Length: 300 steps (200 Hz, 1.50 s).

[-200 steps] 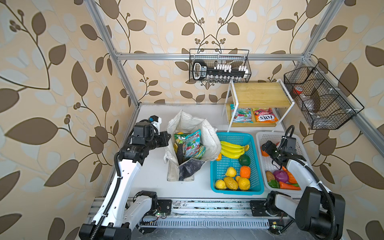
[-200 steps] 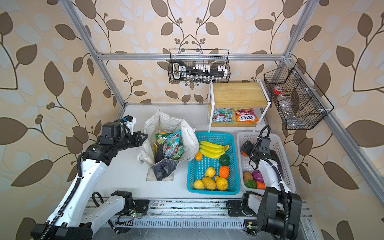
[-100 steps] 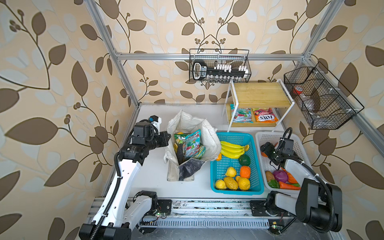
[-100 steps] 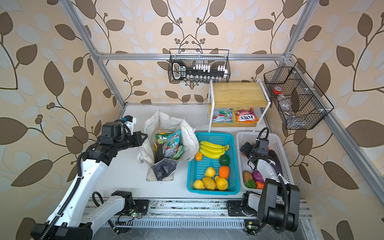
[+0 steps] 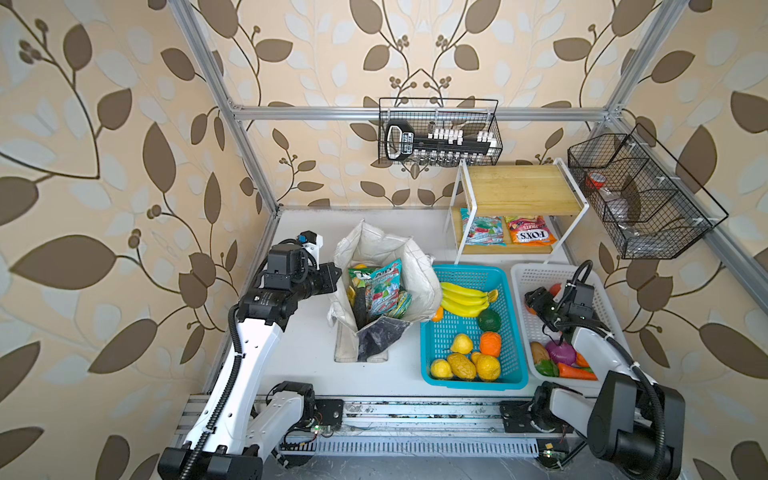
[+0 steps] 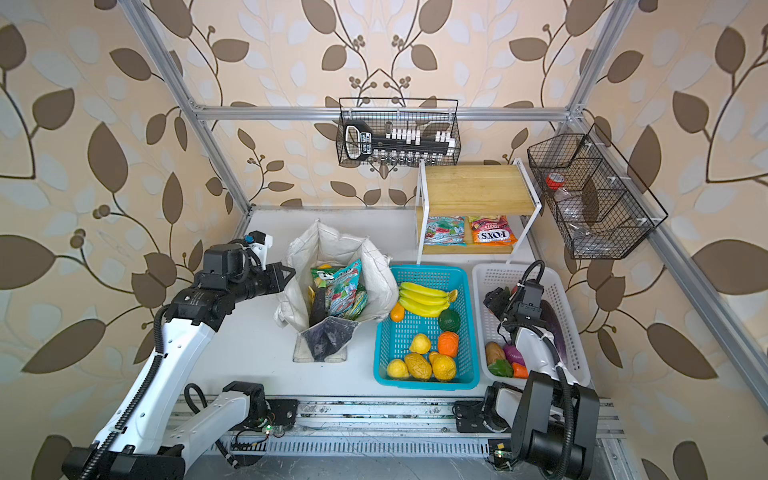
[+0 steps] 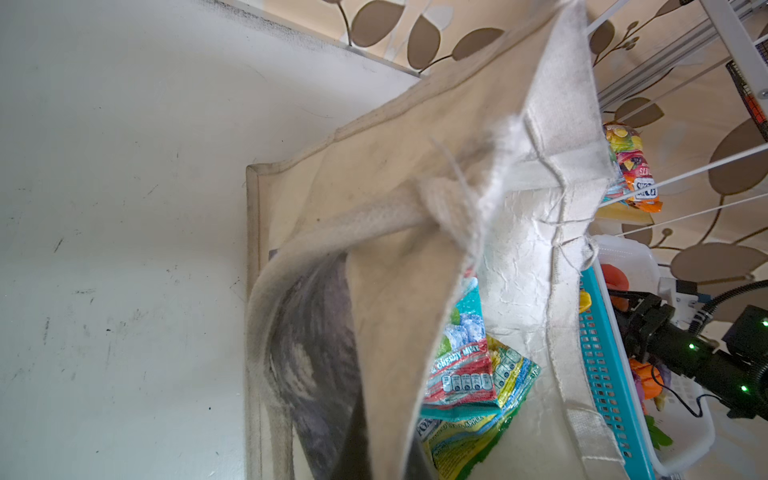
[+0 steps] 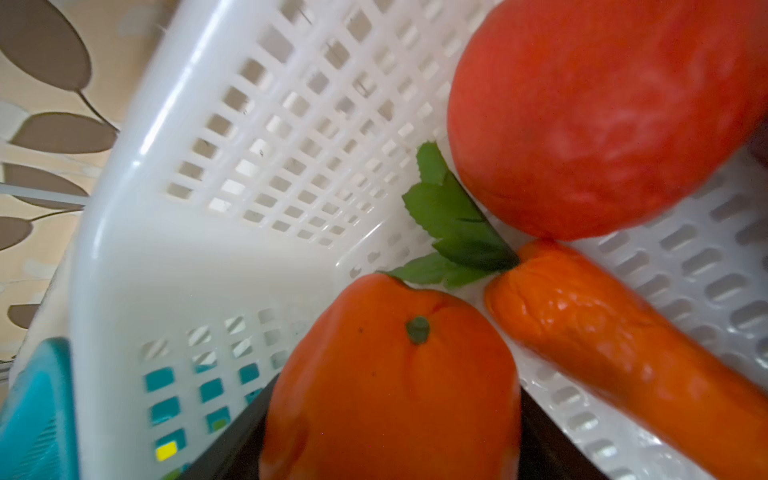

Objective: Place the food into the grocery bag and tie it
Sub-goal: 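Lower the right gripper and close it on the orange bell pepper, then lift the orange bell pepper and carry it over the tote bag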

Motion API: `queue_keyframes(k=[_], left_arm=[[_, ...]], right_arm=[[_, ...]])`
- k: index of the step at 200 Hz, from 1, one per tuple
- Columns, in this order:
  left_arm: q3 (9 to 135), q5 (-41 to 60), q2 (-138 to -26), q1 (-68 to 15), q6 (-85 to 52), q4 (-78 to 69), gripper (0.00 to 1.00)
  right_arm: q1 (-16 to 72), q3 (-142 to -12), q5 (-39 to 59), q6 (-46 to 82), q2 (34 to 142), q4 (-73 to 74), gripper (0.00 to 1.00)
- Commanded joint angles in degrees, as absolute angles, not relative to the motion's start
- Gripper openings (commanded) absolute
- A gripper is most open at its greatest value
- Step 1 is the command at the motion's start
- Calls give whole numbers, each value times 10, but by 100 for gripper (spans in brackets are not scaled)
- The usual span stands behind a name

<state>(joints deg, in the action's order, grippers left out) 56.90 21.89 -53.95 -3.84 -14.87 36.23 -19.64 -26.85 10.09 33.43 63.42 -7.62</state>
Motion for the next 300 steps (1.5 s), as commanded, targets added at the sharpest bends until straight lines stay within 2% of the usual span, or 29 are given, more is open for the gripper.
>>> queue_keyframes(k=[1, 101, 139, 173, 212, 267, 300], left_arm=[[583, 216, -530, -44, -134, 353, 0], [585, 224, -539, -44, -136, 355, 0], [585, 227, -544, -45, -138, 355, 0], [583, 224, -543, -44, -137, 352, 0], [583, 228, -547, -45, -138, 353, 0], [584, 228, -548, -44, -138, 353, 0], [583, 227, -550, -44, -138, 353, 0]], right_arm=[[-199, -267, 112, 329, 604, -94, 70], [-195, -283, 139, 329, 428, -168, 69], [-141, -311, 131, 340, 377, -192, 69], [-33, -348, 73, 370, 344, -193, 68], [135, -395, -22, 403, 365, -171, 68], [396, -453, -184, 410, 470, -95, 68], [490, -488, -202, 409, 574, -25, 68]])
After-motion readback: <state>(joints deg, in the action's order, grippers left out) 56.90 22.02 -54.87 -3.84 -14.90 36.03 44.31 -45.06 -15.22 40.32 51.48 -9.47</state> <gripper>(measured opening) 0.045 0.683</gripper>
